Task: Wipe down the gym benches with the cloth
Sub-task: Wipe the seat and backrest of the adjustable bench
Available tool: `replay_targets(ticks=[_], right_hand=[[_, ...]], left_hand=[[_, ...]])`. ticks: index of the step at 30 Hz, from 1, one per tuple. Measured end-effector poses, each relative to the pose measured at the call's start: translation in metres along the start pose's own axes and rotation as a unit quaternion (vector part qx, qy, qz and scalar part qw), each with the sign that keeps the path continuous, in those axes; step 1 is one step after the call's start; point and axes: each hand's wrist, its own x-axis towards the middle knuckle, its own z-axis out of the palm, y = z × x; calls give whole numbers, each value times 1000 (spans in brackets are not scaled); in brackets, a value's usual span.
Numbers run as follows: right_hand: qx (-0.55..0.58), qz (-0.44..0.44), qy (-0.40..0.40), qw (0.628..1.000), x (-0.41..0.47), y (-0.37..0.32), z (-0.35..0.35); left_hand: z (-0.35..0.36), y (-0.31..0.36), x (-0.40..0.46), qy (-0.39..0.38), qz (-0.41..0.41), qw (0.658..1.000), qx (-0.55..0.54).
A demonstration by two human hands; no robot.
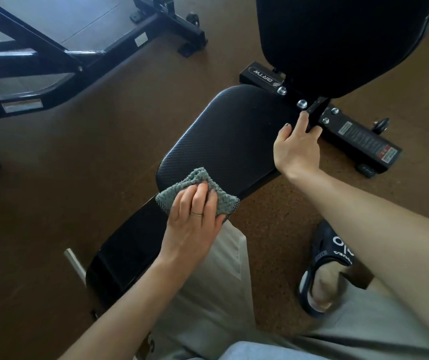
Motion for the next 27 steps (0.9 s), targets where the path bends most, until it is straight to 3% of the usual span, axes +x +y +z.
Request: replay_targets(ticks=[6,11,15,19,23,27], right_hand=[[9,5,4,1000,2,-2,2],[29,11,-16,999,6,1,-1],[166,65,-71,981,15,-1,-13],[397,171,-119,894,16,-3,-30],[518,226,-128,815,12,2,-27],[599,270,-111,746,6,8,-29]], left_hand=[[-6,5,32,-33,154,981,111],[1,53,90,-101,120,984,85],[16,71,127,-116,62,990,43],[3,54,104,-139,16,990,1],[-17,31,64,-153,20,988,15],[-7,43,88,-159,-4,987,-21]])
